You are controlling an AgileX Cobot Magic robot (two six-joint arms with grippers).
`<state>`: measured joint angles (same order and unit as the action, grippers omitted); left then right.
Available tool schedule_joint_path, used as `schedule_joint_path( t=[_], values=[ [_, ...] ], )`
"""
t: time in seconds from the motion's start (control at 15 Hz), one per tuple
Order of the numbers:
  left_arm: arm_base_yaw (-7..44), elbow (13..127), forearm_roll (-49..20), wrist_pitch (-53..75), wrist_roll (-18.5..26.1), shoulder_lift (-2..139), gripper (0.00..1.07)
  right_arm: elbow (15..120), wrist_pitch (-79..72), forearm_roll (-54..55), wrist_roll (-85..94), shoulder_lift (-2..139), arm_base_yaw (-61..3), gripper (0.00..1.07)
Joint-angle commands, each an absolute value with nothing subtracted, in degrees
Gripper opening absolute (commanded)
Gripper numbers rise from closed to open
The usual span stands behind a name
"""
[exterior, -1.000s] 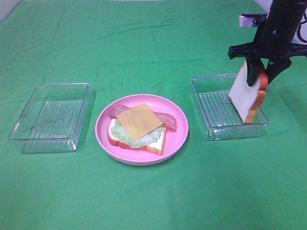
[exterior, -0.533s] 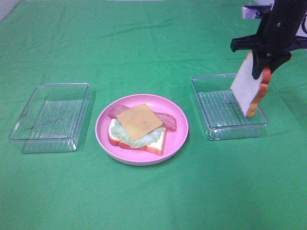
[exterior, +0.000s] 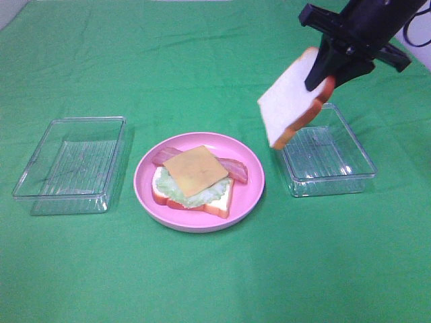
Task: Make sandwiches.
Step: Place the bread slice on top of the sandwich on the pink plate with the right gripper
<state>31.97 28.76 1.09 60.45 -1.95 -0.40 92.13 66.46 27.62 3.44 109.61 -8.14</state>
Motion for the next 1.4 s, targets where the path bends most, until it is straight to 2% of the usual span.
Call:
schedule_joint_path(
  t=[0.07, 0.53, 0.73, 1.0, 1.07, 1.13, 1.33, 1.4],
  values=[
    [32.03, 28.59, 1.32, 59.93, -2.18, -0.80, 0.83, 85.54, 59.19, 39.94, 9.05, 109.21, -11.52, 0.00],
    [32.03, 28.59, 1.32, 59.93, -2.18, -0.80, 0.83, 77.75, 44.86, 52.88, 11.17, 113.90, -20.91, 0.00],
    [32.03, 28.59, 1.32, 59.93, -2.18, -0.80, 0.83, 77.75, 44.86, 58.79, 12.66, 118.03, -21.49, 0.00],
    [32.03, 28.59, 1.32, 59.93, -2.18, -0.80, 0.83, 77.75, 44.86, 58.96, 13.35, 120.95, -21.49, 0.00],
    [32.03, 28.59, 1.32, 59.93, -2.18, -0.80, 0.83, 77.75, 44.86, 58.61, 13.35, 121.12, -21.49, 0.03],
    [32.03, 28.59, 1.32, 59.93, -2.18, -0.80, 0.83, 77.75, 44.86, 58.61, 13.35, 121.12, -21.49, 0.16],
    [32.03, 28.59, 1.32, 59.93, -2.18, -0.80, 0.83, 77.75, 45.09, 56.95, 13.52, 121.12, -21.49, 0.65],
    [32.03, 28.59, 1.32, 59.93, -2.18, -0.80, 0.83, 77.75, 45.09, 55.92, 13.46, 121.12, -21.49, 0.71]
  ],
)
